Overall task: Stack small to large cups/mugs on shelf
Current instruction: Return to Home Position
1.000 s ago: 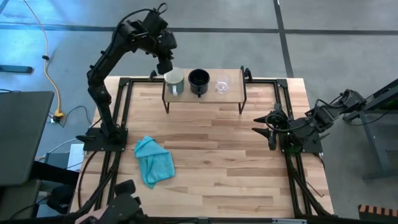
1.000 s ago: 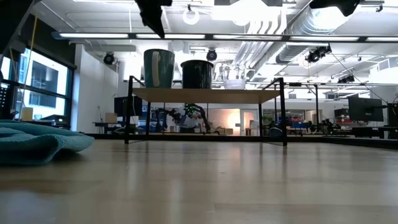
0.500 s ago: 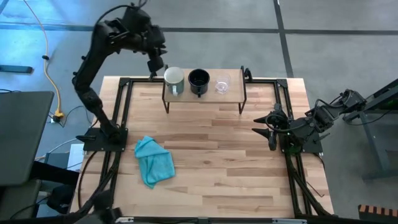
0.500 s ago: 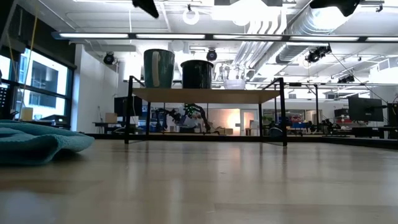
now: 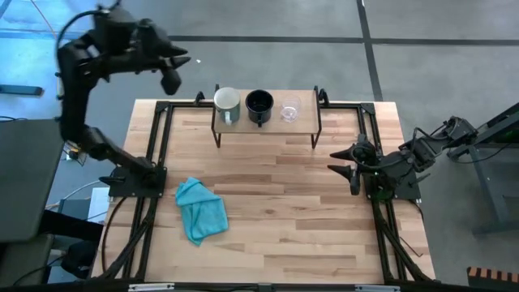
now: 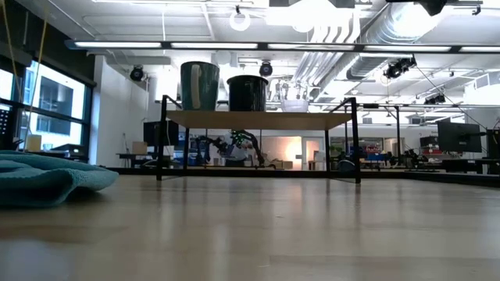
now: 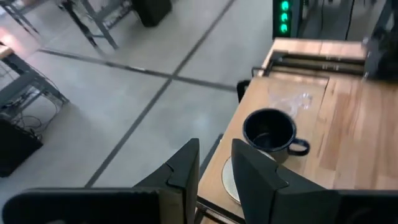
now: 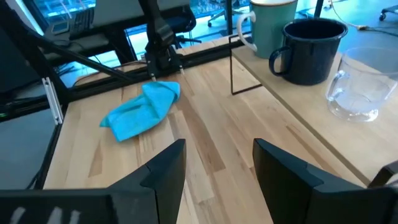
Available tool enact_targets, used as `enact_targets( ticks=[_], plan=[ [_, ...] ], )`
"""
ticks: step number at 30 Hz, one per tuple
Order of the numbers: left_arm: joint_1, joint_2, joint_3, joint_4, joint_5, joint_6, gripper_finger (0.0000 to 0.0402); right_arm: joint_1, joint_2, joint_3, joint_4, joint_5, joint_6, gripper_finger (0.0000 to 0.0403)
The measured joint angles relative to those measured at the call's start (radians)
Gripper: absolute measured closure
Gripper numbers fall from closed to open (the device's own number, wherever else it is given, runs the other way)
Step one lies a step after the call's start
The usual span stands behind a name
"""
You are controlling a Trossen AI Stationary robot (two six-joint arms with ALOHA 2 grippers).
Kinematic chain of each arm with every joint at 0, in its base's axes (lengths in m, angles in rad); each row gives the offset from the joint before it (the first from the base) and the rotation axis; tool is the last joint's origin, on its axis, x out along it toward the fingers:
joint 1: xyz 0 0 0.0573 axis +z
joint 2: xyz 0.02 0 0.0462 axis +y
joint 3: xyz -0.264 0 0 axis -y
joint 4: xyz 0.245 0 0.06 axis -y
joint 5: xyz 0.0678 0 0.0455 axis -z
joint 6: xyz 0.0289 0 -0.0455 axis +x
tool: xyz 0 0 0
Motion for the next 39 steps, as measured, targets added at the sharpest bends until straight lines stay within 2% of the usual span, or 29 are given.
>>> enact_targets(
  ticks=[5, 10, 13, 17, 20, 23, 27, 34, 39],
  plan=[
    [0.000, -0.088, 0.000, -0.020, 0.027, -0.058, 0.0318, 0.000, -0.002, 0.000, 0.013, 0.001, -0.057, 0.0224],
    [0.000, -0.176, 0.000, -0.054, 0.217, -0.070, 0.0318, 0.000, -0.002, 0.000, 0.049, 0.002, -0.118, 0.0224],
    [0.000, -0.217, 0.000, -0.051, 0.314, -0.076, 0.0318, 0.000, -0.002, 0.000, 0.116, 0.002, -0.208, 0.0224],
    [0.000, -0.254, -0.008, -0.045, 0.376, -0.093, 0.0318, 0.000, -0.002, 0.000, 0.208, 0.002, -0.358, 0.0224],
    [0.000, -0.293, -0.068, -0.014, 0.423, -0.114, 0.0318, 0.000, -0.002, 0.000, 0.255, 0.002, -0.448, 0.0224],
    [0.000, -0.356, -0.183, 0.046, 0.462, -0.124, 0.0318, 0.000, -0.002, 0.000, 0.290, 0.002, -0.497, 0.0224],
    [0.000, -0.484, -0.428, 0.206, 0.492, -0.155, 0.0318, 0.000, -0.002, 0.000, 0.318, 0.002, -0.520, 0.0224],
    [0.000, -0.770, -0.941, 0.674, 0.495, -0.291, 0.0318, 0.000, -0.002, 0.000, 0.361, 0.001, -0.535, 0.0224],
    [0.000, -0.942, -1.220, 0.954, 0.520, -0.401, 0.0318, 0.000, -0.026, 0.000, 0.397, -0.015, -0.558, 0.0224]
  ],
)
